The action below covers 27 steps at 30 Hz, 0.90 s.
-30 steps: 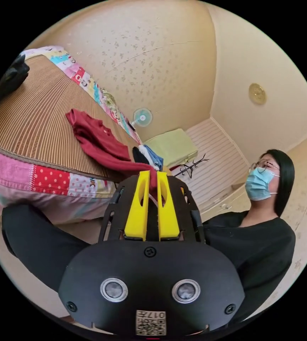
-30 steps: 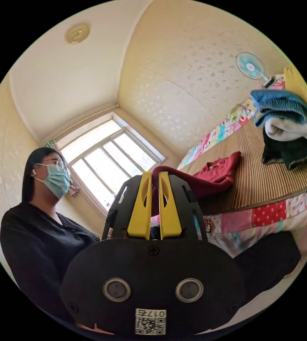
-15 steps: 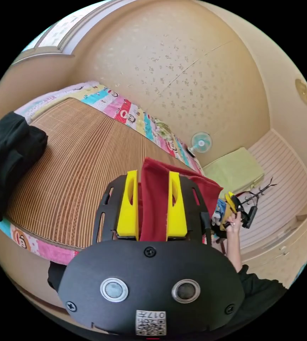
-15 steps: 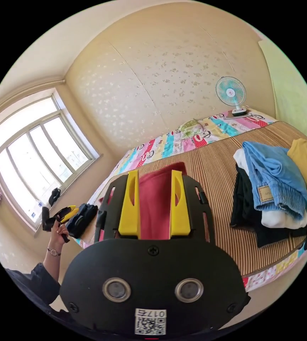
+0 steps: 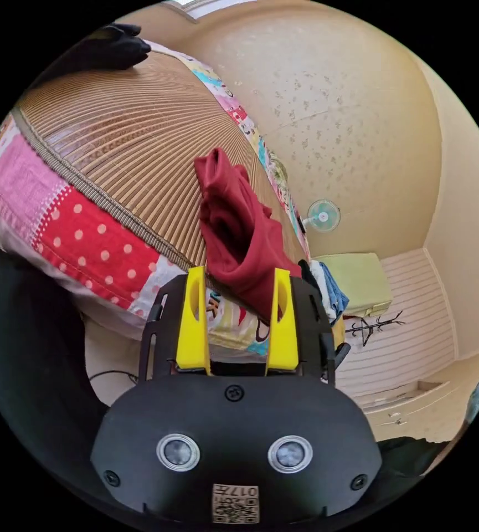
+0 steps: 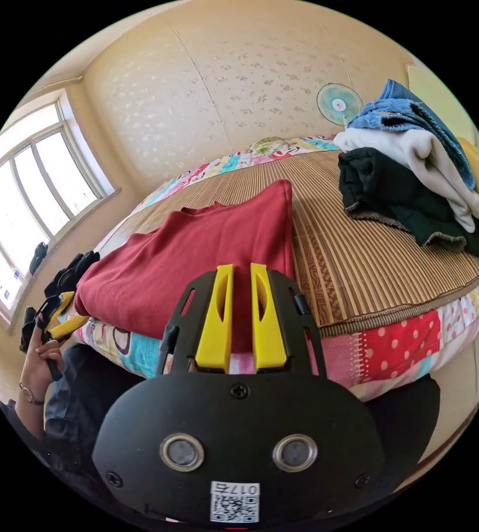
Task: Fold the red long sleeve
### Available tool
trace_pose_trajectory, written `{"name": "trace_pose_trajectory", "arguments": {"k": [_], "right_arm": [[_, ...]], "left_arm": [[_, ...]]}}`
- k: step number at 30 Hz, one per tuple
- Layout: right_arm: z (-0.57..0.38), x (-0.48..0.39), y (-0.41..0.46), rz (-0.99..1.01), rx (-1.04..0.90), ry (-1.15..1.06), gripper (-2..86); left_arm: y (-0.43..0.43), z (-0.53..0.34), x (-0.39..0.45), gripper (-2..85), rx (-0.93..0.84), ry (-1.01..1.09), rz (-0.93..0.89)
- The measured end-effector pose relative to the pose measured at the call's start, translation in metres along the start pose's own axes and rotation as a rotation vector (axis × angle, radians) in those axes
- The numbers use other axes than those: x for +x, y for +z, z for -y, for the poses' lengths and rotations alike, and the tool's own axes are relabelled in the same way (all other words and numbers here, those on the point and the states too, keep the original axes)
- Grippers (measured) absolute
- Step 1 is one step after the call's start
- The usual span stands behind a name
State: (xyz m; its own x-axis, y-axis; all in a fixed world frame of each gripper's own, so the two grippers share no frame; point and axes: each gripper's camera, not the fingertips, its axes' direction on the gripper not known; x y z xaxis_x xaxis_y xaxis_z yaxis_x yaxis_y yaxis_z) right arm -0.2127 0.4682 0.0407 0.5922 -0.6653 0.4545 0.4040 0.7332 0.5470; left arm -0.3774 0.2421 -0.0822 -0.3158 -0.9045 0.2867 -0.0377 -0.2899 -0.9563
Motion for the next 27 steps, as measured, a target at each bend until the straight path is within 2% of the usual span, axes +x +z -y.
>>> {"name": "trace_pose_trajectory", "arguments": {"k": [2,4,6,10,12,17,19,22,24,27], "right_arm": [[-0.007,0.0,0.002,0.002,0.03,-0.025,4.8],[-0.013,-0.001,0.004,-0.008,0.06,-0.036,4.2],[-0.015,-0.003,0.007,-0.032,0.067,-0.037,3.7],[-0.018,-0.008,0.011,-0.091,0.079,-0.067,3.2],[-0.02,-0.003,0.01,-0.079,0.09,-0.064,3.2],[-0.02,0.031,-0.007,0.039,0.079,-0.014,4.0],[-0.014,0.05,-0.025,0.083,0.02,0.077,4.5],[-0.022,0.087,-0.066,0.082,-0.006,0.299,6.4],[-0.037,0.11,-0.094,0.204,0.045,0.376,9.3],[-0.061,0.144,-0.116,0.435,0.053,0.505,13.1]], "left_arm": [[0.011,0.009,-0.001,14.6,-0.012,-0.056,-0.106],[0.021,0.024,0.013,11.0,-0.047,-0.044,-0.119],[0.028,0.039,0.063,7.6,-0.008,0.113,-0.076],[0.064,0.028,0.168,6.0,0.007,0.425,-0.044],[0.108,-0.002,0.226,5.8,-0.097,0.643,-0.121],[0.181,-0.069,0.265,8.4,-0.425,0.865,-0.196],[0.177,-0.079,0.254,9.0,-0.416,0.857,-0.211],[0.142,-0.069,0.213,10.3,-0.23,0.726,-0.158],[0.125,-0.05,0.17,13.8,-0.136,0.525,-0.027],[0.138,-0.03,0.118,17.6,-0.226,0.298,0.013]]}}
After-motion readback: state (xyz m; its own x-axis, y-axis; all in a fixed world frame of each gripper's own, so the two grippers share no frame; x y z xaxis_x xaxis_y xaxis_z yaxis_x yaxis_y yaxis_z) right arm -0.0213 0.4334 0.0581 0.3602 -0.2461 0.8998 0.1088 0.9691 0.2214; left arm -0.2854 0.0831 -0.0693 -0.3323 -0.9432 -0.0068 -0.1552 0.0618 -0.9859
